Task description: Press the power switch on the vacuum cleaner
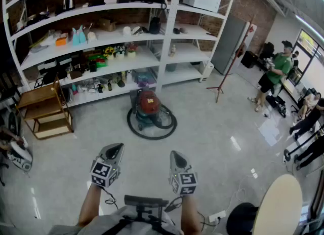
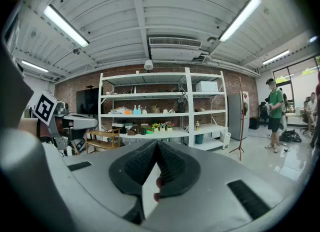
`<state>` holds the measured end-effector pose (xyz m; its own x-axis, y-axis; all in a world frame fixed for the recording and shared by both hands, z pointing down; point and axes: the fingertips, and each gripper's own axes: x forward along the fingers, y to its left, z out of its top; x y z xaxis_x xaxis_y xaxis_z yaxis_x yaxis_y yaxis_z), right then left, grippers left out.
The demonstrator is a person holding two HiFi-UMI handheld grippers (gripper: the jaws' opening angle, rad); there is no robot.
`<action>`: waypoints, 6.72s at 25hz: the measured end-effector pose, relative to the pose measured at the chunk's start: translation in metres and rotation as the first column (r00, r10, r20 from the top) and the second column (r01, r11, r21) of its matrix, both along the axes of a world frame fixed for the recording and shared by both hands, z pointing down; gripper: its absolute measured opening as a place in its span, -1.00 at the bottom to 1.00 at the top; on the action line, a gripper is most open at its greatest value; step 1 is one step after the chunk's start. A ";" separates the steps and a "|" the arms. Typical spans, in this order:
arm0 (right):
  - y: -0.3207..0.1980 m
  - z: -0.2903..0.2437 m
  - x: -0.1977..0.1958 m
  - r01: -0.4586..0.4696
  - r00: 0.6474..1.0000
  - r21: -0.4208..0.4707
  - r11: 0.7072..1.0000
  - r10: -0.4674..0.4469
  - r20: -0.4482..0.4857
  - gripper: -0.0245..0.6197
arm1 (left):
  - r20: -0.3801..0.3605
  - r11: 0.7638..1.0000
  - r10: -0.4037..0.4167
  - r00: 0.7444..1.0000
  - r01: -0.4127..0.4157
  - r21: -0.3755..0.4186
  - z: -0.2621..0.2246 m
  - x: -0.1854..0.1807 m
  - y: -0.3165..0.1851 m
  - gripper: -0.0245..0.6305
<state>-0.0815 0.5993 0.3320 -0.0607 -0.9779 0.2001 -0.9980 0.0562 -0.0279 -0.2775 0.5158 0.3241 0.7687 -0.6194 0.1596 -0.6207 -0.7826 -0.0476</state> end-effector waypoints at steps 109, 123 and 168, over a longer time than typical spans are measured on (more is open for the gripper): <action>-0.424 0.010 0.123 0.085 0.996 -0.017 0.996 -0.084 0.038 -0.89 | -0.006 0.998 -0.059 0.998 0.059 -0.016 0.015 0.132 -0.415 -0.90; -0.531 0.021 0.182 0.104 0.994 -0.058 0.993 -0.102 0.042 -0.89 | 0.017 0.996 -0.063 0.998 0.064 -0.060 0.025 0.193 -0.517 -0.90; -0.702 0.098 0.237 0.184 0.980 -0.221 0.958 -0.160 0.122 -0.89 | 0.111 0.969 -0.129 0.985 0.149 -0.195 0.108 0.248 -0.677 -0.90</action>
<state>0.1552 -0.1025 0.4299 -0.2557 -0.8789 0.4026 -0.9650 0.2069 -0.1611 -0.0292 -0.1614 0.4326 0.6521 -0.6664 0.3614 -0.7243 -0.6884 0.0376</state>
